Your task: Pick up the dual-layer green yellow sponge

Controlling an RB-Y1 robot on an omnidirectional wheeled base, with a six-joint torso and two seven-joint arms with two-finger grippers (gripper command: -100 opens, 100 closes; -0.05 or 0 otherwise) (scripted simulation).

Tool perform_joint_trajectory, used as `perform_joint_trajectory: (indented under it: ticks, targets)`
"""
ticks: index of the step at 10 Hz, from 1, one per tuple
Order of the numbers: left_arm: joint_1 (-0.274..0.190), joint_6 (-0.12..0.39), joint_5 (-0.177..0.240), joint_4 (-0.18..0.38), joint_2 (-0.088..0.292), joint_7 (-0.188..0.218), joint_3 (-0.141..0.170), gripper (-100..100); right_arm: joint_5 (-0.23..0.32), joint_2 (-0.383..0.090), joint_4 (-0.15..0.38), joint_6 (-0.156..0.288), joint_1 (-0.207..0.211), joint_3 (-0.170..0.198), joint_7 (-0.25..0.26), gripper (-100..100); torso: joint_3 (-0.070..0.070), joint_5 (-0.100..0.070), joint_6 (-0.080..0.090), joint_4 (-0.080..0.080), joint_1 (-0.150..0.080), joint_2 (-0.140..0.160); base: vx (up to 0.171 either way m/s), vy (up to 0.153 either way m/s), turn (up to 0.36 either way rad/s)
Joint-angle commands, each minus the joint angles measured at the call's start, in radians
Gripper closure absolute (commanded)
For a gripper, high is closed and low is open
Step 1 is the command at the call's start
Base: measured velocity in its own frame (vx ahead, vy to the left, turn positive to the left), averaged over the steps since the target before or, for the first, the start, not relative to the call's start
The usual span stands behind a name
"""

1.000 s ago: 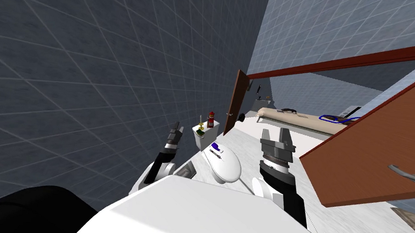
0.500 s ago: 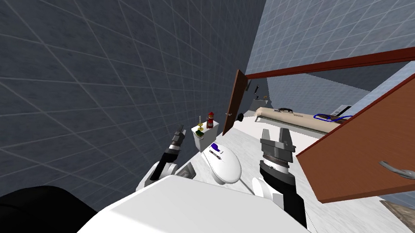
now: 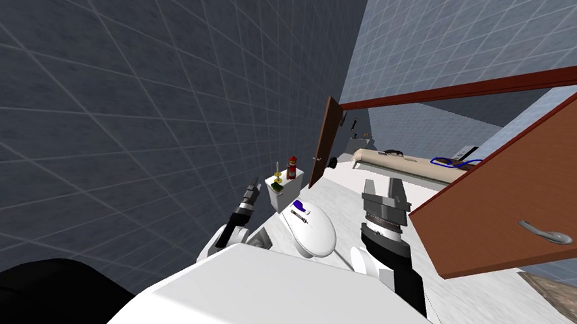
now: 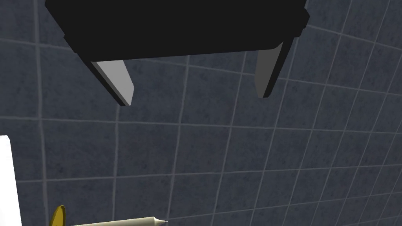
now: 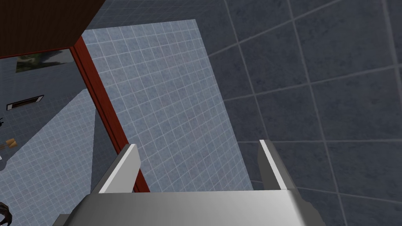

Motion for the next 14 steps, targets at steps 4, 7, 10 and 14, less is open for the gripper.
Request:
perform_joint_trajectory:
  ticks: [4, 7, 10, 14]
  targets:
    - [-0.03, -0.004, -0.004, 0.1, -0.015, 0.002, -0.017, -100, 0.0, 0.0, 0.0, 0.0, 0.0, 0.0, 0.0, 0, 0.0, 0.0, 0.0, 0.0, 0.0, 0.0, 0.024, 0.021, -0.041]
    - [-0.048, -0.005, -0.007, 0.159, -0.014, 0.004, -0.027, -100, 0.0, 0.0, 0.0, 0.0, 0.0, 0.0, 0.0, 0, 0.0, 0.0, 0.0, 0.0, 0.0, 0.001, 0.021, 0.021, -0.035]
    - [-0.066, -0.005, -0.009, 0.219, -0.006, 0.006, -0.037, -100, 0.0, 0.0, 0.0, 0.0, 0.0, 0.0, 0.0, 0, 0.001, 0.0, 0.0, 0.0, 0.0, 0.001, 0.021, 0.018, -0.039]
    - [-0.1, -0.006, -0.014, 0.331, 0.001, 0.009, -0.056, -100, 0.0, 0.0, 0.0, 0.0, 0.0, 0.0, 0.0, 0, 0.0, 0.0, 0.0, 0.0, 0.0, 0.0, 0.032, 0.028, -0.052]
